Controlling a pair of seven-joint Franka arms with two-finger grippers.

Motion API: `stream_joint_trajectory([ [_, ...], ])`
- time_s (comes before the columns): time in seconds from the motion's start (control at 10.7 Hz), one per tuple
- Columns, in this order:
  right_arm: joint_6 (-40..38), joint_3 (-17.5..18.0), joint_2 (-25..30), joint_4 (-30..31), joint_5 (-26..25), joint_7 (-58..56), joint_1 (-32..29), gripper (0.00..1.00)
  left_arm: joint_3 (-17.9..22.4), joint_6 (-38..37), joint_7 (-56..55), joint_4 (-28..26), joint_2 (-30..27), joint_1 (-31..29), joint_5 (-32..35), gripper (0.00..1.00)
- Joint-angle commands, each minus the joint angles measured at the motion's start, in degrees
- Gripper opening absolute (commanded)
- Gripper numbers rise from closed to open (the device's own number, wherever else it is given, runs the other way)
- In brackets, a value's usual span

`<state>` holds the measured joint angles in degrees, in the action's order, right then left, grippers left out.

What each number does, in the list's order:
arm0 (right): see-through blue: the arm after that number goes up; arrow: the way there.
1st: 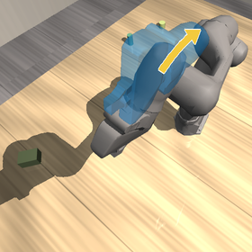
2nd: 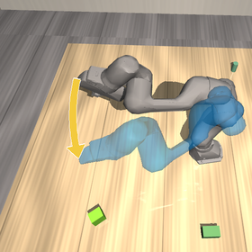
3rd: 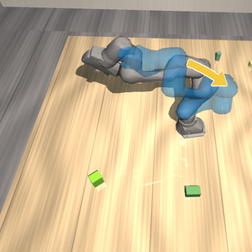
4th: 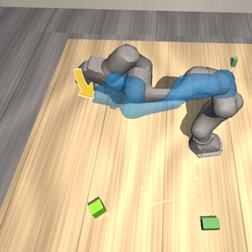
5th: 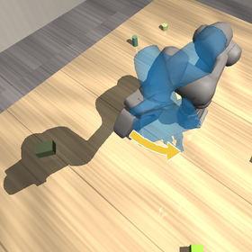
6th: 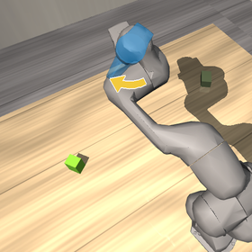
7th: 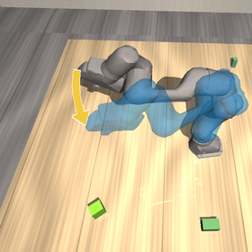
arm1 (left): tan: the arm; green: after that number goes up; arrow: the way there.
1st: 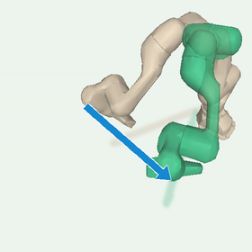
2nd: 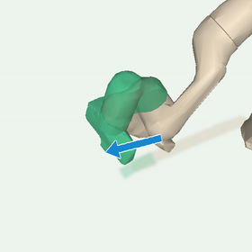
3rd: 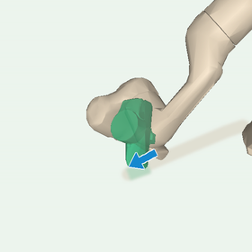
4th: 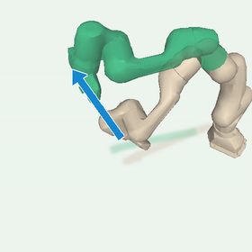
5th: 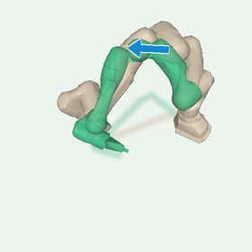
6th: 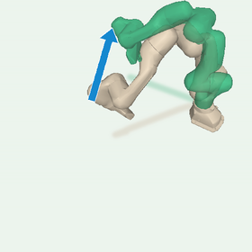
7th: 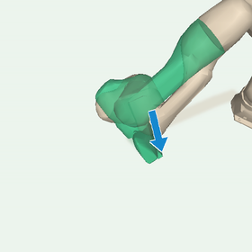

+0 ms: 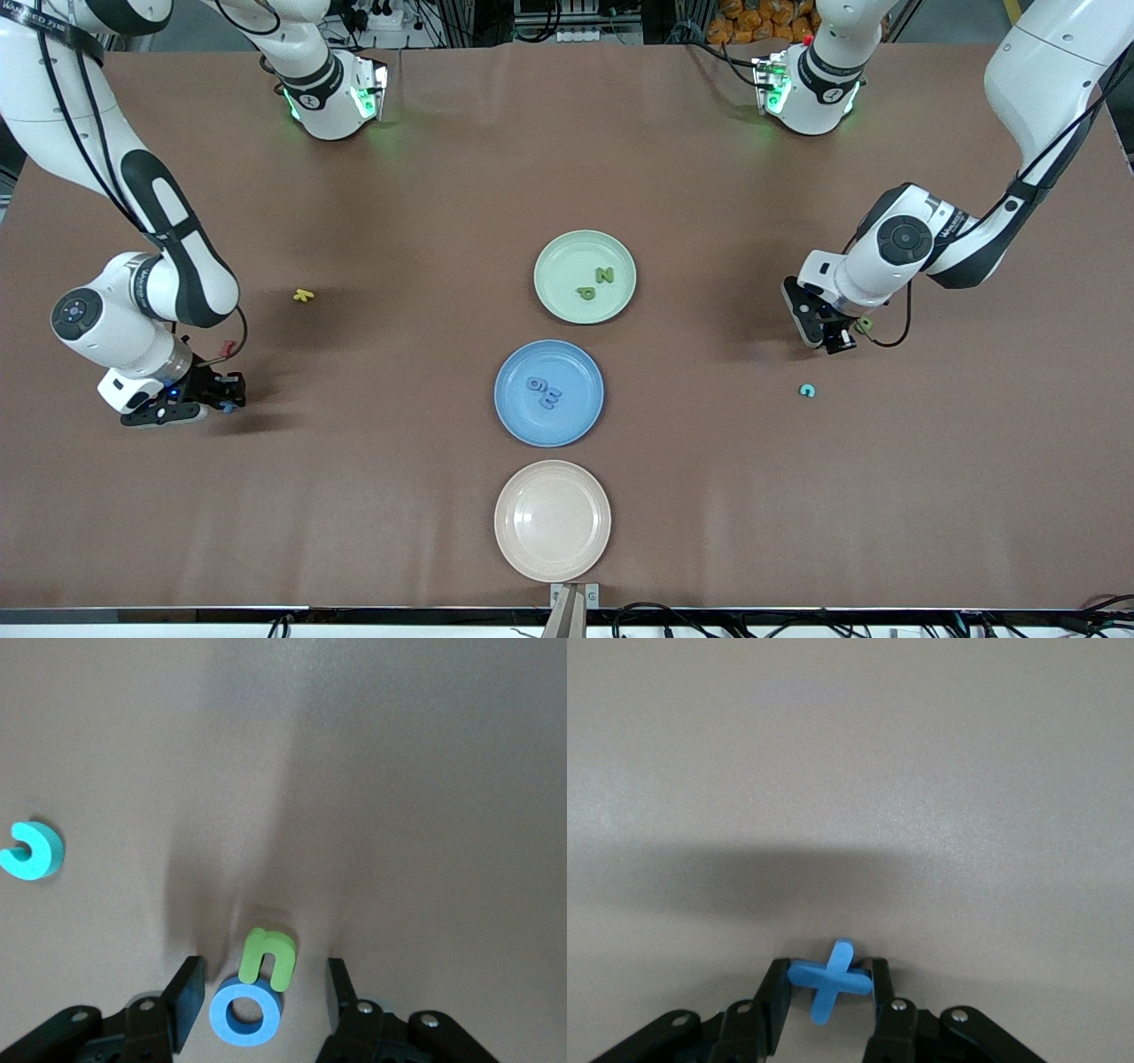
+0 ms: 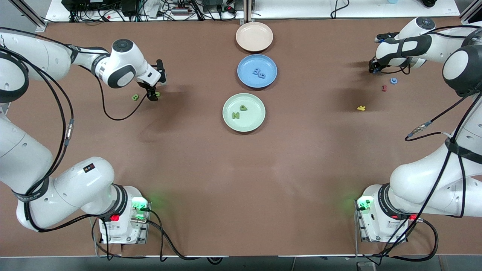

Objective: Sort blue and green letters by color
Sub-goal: 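Carry the X to the blue plate while the left gripper carries the n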

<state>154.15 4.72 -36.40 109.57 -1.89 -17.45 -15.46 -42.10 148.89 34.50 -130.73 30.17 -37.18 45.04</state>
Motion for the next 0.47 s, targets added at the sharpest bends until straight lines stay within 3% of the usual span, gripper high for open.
stream_joint_trajectory([
  [0.0,-1.0,0.4,0.6,-1.1,0.9,1.3,0.9,0.22,-0.1,1.5,-1.8,-0.3,0.8,-0.4,2.2,0.62],
  [0.09,-1.9,0.4,1.3,-1.1,0.9,3.8,1.5,0.22,-0.1,1.5,-3.0,-0.3,0.8,-0.1,2.2,0.60],
  [0.19,-3.1,0.4,1.7,-1.3,0.9,6.5,2.5,0.22,-0.2,1.5,-3.8,-0.2,0.8,0.7,2.2,0.54],
  [0.28,-3.6,0.4,1.9,-1.7,0.9,10.6,4.3,0.22,-0.1,1.5,-4.0,-0.2,0.8,1.5,2.2,0.42],
  [0.37,-3.7,0.4,1.9,-2.2,0.9,16.2,6.3,0.22,-0.1,1.5,-4.5,-0.1,0.8,1.8,2.3,0.41],
])
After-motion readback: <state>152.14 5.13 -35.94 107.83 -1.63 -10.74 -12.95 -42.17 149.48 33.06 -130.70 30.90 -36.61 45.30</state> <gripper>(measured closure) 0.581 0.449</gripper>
